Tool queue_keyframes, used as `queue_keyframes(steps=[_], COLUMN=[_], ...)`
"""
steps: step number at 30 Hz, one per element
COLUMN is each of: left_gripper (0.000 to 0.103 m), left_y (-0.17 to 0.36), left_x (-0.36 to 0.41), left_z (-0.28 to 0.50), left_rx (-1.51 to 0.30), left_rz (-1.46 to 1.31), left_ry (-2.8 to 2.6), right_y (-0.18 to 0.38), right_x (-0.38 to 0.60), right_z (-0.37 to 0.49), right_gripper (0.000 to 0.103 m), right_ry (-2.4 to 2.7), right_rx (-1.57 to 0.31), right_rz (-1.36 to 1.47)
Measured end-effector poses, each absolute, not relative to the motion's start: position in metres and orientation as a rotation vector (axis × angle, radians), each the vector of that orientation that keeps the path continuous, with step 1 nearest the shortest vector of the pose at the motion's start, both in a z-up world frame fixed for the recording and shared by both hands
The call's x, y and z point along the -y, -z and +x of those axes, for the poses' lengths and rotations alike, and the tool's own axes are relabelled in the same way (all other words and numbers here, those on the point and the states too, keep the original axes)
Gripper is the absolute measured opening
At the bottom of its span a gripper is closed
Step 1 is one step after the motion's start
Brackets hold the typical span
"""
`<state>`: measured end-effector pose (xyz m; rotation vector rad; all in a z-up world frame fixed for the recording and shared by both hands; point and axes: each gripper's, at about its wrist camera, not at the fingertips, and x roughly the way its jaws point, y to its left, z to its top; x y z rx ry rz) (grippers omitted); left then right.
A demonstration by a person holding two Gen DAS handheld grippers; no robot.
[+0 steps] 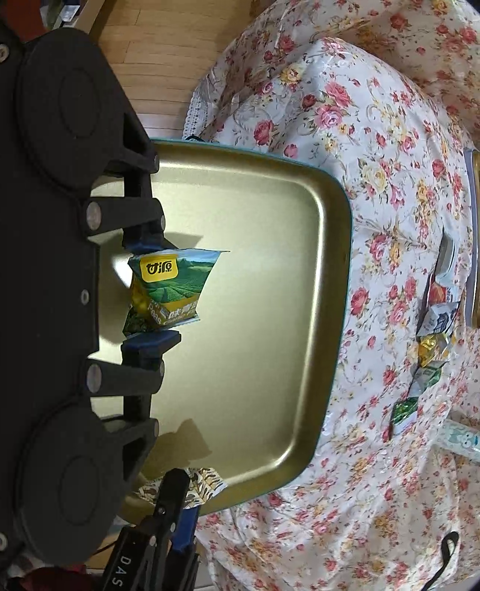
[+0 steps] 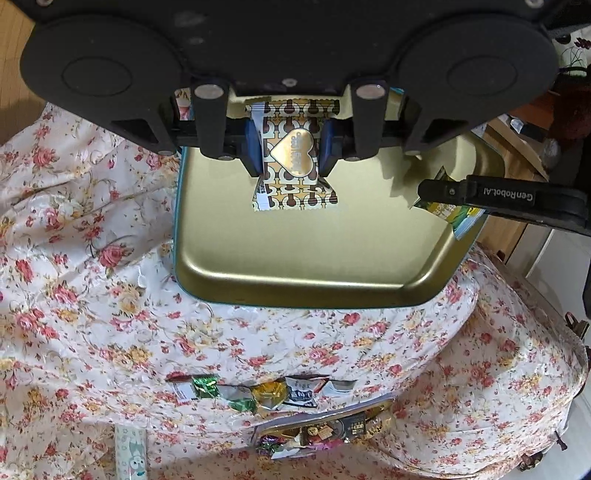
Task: Organize snacks
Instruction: 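Carry both held packets back over the empty gold tin tray, then open both tools to drop the packets into the gold tin tray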
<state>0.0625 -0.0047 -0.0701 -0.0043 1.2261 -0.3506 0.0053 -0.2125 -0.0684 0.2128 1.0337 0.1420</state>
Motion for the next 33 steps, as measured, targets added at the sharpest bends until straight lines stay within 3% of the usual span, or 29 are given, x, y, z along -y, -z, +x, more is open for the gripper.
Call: queue_keyframes(steps=[6,10,33], left_gripper=[0.050,0.059,0.059], left_y=[0.068,0.064,0.033], left_x=[0.012,0.011,0.003], left_z=[0.057,0.053,0.059], left_rx=[-1.182,-1.153,-1.030], left_rz=[0.056,0.061,0.116], left_ry=[0.370,0.366,0.314], right_y=[0.072,0.074,0.060], right_x=[0.213,0.212,0.205], right_z=[0.003,0.002,0.010], right_gripper=[0.034,0.034,0.036], right_ry=[-0.127,-0.124,-0.152], right_rx=[-1.044,-1.049,-1.043], right_rz=[0.189,0.176,0.098])
